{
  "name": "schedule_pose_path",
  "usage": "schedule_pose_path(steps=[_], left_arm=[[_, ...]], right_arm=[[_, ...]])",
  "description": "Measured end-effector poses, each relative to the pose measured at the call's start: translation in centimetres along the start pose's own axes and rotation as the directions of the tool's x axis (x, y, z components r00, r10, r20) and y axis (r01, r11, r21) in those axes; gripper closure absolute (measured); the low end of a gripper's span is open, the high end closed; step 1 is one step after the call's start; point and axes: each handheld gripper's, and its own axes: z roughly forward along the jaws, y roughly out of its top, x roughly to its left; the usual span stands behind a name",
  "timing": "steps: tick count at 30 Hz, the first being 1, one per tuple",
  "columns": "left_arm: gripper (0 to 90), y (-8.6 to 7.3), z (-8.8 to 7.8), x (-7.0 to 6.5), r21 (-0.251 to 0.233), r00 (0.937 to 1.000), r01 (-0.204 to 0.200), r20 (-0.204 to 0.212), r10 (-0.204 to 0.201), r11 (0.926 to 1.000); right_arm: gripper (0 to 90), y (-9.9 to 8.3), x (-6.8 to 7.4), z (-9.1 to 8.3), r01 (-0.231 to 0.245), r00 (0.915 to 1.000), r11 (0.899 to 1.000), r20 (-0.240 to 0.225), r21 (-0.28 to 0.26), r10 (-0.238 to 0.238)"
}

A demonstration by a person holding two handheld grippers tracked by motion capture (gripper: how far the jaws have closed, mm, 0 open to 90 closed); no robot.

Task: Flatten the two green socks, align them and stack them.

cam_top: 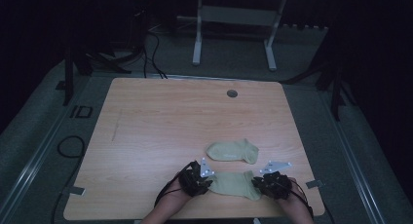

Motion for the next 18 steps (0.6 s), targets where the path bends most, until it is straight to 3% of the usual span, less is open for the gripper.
schedule_pose_path(steps=[4,6,10,15,18], left_arm=[[82.1,0.2,0.0,-0.1,0.01,0.9996,0.001,0.029,-0.001,1.0],[85.9,0.2,0.0,-0.2,0.008,0.9997,-0.005,0.023,0.005,1.0],[87.0,0.3,-0.3,0.0,-0.004,0.9997,0.014,0.021,-0.014,0.9999],[87.0,1.6,-2.2,0.8,-0.057,0.9994,0.032,0.014,-0.031,0.9978],[87.0,2.8,-3.1,1.5,-0.073,0.9997,0.023,-0.01,-0.024,0.9971]], right_arm=[[83.8,0.0,0.1,0.0,-0.005,1.0,1.0,0.003,0.005,0.005],[84.7,0.1,0.1,0.0,-0.012,0.9999,1.0,0.008,0.006,0.012],[85.5,0.2,0.0,-0.5,-0.02,0.9998,1.0,0.004,0.001,0.02],[85.6,1.2,-0.7,-2.1,-0.041,0.9991,0.997,-0.007,-0.058,0.041],[85.6,2.5,-1.5,-3.1,-0.049,0.9987,0.994,0.011,-0.097,0.05]])
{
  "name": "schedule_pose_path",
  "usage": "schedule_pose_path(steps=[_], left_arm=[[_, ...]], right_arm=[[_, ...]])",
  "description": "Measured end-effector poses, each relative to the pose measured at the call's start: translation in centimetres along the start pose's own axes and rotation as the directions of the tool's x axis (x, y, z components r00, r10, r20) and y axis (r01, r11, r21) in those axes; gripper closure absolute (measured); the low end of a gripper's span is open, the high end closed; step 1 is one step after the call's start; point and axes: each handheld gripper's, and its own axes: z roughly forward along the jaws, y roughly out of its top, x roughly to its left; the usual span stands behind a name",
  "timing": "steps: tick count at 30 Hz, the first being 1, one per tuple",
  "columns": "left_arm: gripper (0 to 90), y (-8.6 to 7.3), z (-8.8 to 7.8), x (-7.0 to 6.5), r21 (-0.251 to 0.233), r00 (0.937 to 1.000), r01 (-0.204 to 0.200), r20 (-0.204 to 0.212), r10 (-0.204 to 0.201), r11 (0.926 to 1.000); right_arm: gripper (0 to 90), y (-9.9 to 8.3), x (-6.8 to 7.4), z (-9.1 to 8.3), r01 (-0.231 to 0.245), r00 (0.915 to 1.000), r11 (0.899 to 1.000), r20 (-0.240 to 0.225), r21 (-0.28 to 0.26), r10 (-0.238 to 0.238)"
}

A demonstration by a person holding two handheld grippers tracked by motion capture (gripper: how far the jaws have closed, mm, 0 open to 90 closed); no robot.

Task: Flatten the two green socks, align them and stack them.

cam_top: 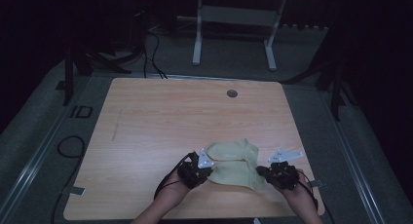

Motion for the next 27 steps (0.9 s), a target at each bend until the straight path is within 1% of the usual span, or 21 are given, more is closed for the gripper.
schedule_pose_path(steps=[1,2,3,4,5,7,8,9,10,11,12,13,15,18,21,22,24,26,27], left_arm=[[87.0,0.4,-0.2,0.4,-0.005,1.0,0.007,-0.001,-0.007,1.0],[87.0,0.9,-0.3,0.7,-0.008,0.9999,0.006,-0.013,-0.006,0.9999],[87.0,1.3,-0.3,1.1,-0.01,0.9998,0.011,-0.016,-0.011,0.9999],[87.0,1.7,-0.3,1.5,-0.011,0.9997,0.012,-0.021,-0.012,0.9999],[87.0,2.1,-0.2,1.9,-0.006,0.9993,0.012,-0.035,-0.012,0.9999],[87.0,2.7,0.2,2.7,0.002,0.9992,0.024,-0.034,-0.023,0.9997],[87.0,3.0,0.5,3.0,0.009,0.9988,0.022,-0.043,-0.022,0.9997],[87.0,3.2,0.8,3.3,0.017,0.9984,0.023,-0.051,-0.022,0.9996],[87.0,3.3,1.2,3.7,0.024,0.9985,0.029,-0.046,-0.028,0.9993],[87.0,3.3,1.2,3.7,0.024,0.9985,0.029,-0.046,-0.028,0.9993],[87.0,3.6,2.1,4.1,0.041,0.9977,0.033,-0.061,-0.03,0.9986],[86.9,3.7,2.4,4.2,0.05,0.9979,0.031,-0.059,-0.028,0.9983],[86.9,3.7,3.4,4.5,0.066,0.9969,0.039,-0.071,-0.034,0.9971],[86.9,3.4,4.5,4.8,0.089,0.9962,0.036,-0.083,-0.028,0.9954],[86.8,3.2,5.2,5.3,0.087,0.9951,0.06,-0.084,-0.052,0.9944],[86.7,3.1,5.3,5.5,0.087,0.9947,0.068,-0.082,-0.061,0.9939],[86.6,2.9,5.6,5.7,0.092,0.9954,0.081,-0.059,-0.076,0.9924],[86.3,2.7,6.0,5.8,0.1,0.995,0.085,-0.061,-0.079,0.9914],[86.1,2.6,6.1,5.9,0.097,0.9942,0.1,-0.05,-0.096,0.9902]], right_arm=[[85.6,0.5,-0.3,-0.2,-0.002,1.0,1.0,0.006,-0.01,0.002],[85.6,1.0,-0.7,-0.3,-0.006,0.9999,1.0,0.013,-0.02,0.007],[85.6,1.6,-1.2,-0.3,-0.009,0.9998,1.0,0.018,-0.026,0.009],[85.6,2.1,-1.6,-0.2,-0.019,0.9996,0.999,0.018,-0.03,0.02],[85.6,2.5,-2.1,-0.1,-0.031,0.9994,0.999,0.018,-0.038,0.031],[85.6,3.4,-3.1,0.3,-0.055,0.9984,0.997,0.005,-0.05,0.056],[85.5,3.7,-3.6,0.6,-0.06,0.9981,0.997,0.012,-0.053,0.061],[85.5,4.1,-4.0,1.0,-0.066,0.9977,0.997,0.013,-0.05,0.067],[85.5,4.4,-4.5,1.4,-0.067,0.9976,0.997,0.014,-0.043,0.067],[85.5,4.4,-4.5,1.4,-0.067,0.9976,0.997,0.014,-0.043,0.067],[85.5,4.7,-5.0,1.8,-0.073,0.997,0.997,0.024,-0.036,0.074],[85.4,5.2,-5.8,2.8,-0.088,0.9958,0.996,0.024,-0.01,0.089],[85.4,5.3,-6.4,3.6,-0.109,0.9939,0.994,0.018,0.0,0.109],[85.3,5.3,-7.2,5.3,-0.134,0.991,0.99,0.01,0.034,0.133],[85.2,5.1,-7.4,6.4,-0.142,0.9898,0.988,0.017,0.062,0.141],[85.1,5.0,-7.5,6.9,-0.145,0.9895,0.987,0.018,0.073,0.144],[85.0,4.9,-7.6,7.4,-0.139,0.9902,0.987,0.027,0.084,0.137],[84.4,4.8,-7.6,7.8,-0.146,0.9892,0.985,0.028,0.093,0.144],[84.0,4.7,-7.7,7.9,-0.144,0.9894,0.985,0.029,0.094,0.142]])
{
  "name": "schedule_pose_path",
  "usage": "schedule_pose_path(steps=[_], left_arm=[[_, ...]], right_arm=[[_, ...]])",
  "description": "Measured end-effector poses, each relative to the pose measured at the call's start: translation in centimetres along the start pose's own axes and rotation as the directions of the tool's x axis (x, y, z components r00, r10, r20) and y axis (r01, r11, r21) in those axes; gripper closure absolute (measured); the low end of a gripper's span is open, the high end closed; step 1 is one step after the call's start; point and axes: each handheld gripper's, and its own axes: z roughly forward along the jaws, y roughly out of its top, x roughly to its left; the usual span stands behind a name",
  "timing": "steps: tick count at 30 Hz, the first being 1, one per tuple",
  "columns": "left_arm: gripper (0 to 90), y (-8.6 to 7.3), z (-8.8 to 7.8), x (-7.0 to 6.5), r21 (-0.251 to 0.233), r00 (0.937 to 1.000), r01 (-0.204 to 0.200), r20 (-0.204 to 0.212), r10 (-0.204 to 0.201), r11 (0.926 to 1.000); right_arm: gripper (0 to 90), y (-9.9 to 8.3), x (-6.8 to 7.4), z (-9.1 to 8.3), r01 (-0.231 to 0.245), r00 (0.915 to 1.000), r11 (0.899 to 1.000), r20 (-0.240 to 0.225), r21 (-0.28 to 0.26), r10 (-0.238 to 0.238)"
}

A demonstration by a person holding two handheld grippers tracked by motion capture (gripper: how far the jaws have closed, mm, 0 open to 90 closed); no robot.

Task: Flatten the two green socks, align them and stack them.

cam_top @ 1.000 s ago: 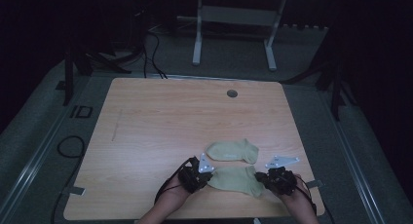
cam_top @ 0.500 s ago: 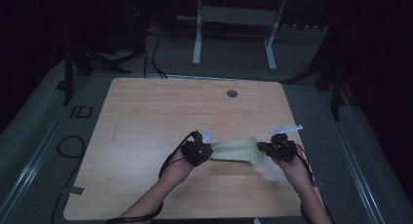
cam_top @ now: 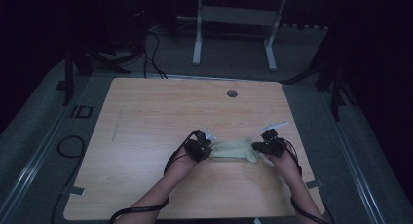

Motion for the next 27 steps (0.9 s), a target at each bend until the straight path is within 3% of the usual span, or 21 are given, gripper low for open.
schedule_pose_path(steps=[2,4,7,12,18,20,24,27], left_arm=[[81.8,0.0,0.2,0.0,0.002,1.0,0.007,0.0,-0.007,1.0],[67.4,0.0,0.4,0.0,0.006,1.0,0.003,0.007,-0.003,1.0],[53.5,0.1,0.5,-0.3,0.0,1.0,-0.005,0.005,0.005,1.0],[42.3,0.0,0.0,-0.6,-0.024,1.0,0.002,-0.003,-0.002,0.9997],[20.6,-1.0,-1.1,-0.5,-0.13,0.9989,0.04,-0.016,-0.043,0.9907],[13.0,-1.3,-1.2,-0.6,-0.136,0.9989,0.035,-0.027,-0.039,0.9901],[10.0,-2.2,-1.8,-0.6,-0.187,0.9963,0.051,-0.058,-0.063,0.981],[6.8,-3.2,-2.1,-0.3,-0.2,0.9942,0.081,-0.053,-0.094,0.9764]], right_arm=[[79.6,0.0,0.0,0.1,0.002,1.0,1.0,0.007,-0.002,-0.001],[68.7,0.1,0.2,0.0,0.014,0.9997,1.0,0.02,-0.005,-0.014],[61.1,0.2,0.7,-0.6,0.032,0.9993,0.999,0.02,-0.025,-0.031],[49.9,0.0,1.9,-1.6,0.062,0.9981,0.997,0.001,-0.05,-0.062],[33.3,-1.1,2.7,-2.5,0.076,0.9965,0.992,-0.026,-0.104,-0.079],[26.0,-1.6,2.7,-2.7,0.072,0.9953,0.988,-0.053,-0.135,-0.08],[17.2,-2.5,2.4,-2.7,0.039,0.9901,0.992,-0.129,-0.119,-0.055],[13.5,-3.5,2.6,-2.5,0.094,0.9881,0.986,-0.108,-0.139,-0.109]])
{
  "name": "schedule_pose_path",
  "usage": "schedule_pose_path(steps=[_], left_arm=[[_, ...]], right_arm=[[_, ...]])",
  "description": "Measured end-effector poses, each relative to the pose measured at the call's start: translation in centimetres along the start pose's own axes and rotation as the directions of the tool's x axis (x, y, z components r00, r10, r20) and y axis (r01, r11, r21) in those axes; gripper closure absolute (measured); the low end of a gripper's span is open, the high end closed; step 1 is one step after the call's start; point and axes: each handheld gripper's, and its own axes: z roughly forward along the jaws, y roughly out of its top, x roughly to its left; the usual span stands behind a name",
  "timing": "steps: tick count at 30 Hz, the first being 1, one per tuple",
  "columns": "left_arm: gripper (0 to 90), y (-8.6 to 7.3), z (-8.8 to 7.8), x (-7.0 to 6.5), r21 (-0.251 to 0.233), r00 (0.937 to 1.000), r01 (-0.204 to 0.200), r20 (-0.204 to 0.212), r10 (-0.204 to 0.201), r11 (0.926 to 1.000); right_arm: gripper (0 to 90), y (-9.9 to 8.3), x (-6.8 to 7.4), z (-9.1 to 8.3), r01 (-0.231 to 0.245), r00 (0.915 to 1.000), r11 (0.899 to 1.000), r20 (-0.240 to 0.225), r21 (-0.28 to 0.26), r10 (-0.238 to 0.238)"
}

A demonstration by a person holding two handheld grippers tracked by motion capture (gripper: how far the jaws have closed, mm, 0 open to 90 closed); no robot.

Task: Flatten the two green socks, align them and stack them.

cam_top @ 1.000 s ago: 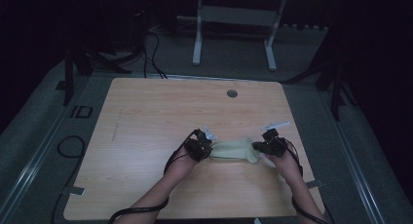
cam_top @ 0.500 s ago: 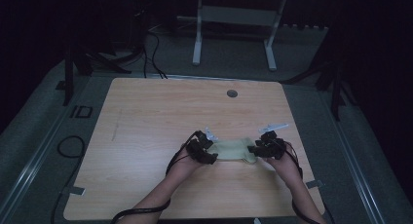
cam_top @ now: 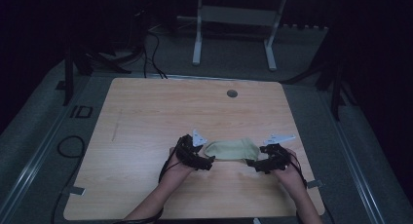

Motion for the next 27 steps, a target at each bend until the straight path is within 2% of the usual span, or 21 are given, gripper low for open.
schedule_pose_path(steps=[3,5,7,9,11,15,18,20,27], left_arm=[[5.0,-0.8,-0.6,0.2,-0.026,0.9996,0.013,-0.023,-0.014,0.9996],[2.3,-1.2,-0.8,0.3,-0.025,0.9995,0.03,-0.008,-0.03,0.9992],[2.0,-1.7,-1.2,0.2,-0.017,0.9997,0.026,-0.002,-0.026,0.9995],[2.0,-2.3,-1.7,0.1,-0.008,0.9999,0.012,-0.005,-0.012,0.9999],[2.0,-2.8,-2.2,0.1,-0.017,0.9999,0.012,-0.008,-0.012,0.9998],[2.0,-4.0,-3.5,0.3,-0.034,0.9998,0.014,0.011,-0.014,0.9993],[2.0,-5.1,-4.4,0.7,-0.039,0.9996,0.023,0.02,-0.022,0.999],[2.0,-6.0,-5.1,0.9,-0.039,0.9993,0.034,0.013,-0.033,0.9986],[2.0,-8.4,-6.7,2.2,-0.047,0.9972,0.072,-0.015,-0.073,0.9963]], right_arm=[[13.1,-0.9,0.2,0.1,0.032,0.9993,0.999,-0.017,-0.029,-0.032],[12.8,-1.3,0.4,0.1,0.046,0.9986,0.998,-0.023,-0.048,-0.047],[12.8,-1.4,0.4,0.1,0.049,0.9983,0.997,-0.03,-0.055,-0.051],[12.8,-1.7,0.6,0.0,0.073,0.9968,0.995,-0.03,-0.064,-0.075],[12.9,-1.9,0.7,-0.1,0.069,0.9969,0.996,-0.032,-0.064,-0.072],[14.2,-2.5,0.7,-0.3,0.06,0.9974,0.997,-0.038,-0.052,-0.062],[14.2,-3.1,0.8,-0.4,0.07,0.9968,0.996,-0.035,-0.048,-0.072],[14.2,-3.4,0.8,-0.5,0.08,0.9959,0.995,-0.038,-0.055,-0.082],[14.1,-4.7,1.0,-1.3,0.072,0.997,0.995,-0.023,-0.062,-0.074]])
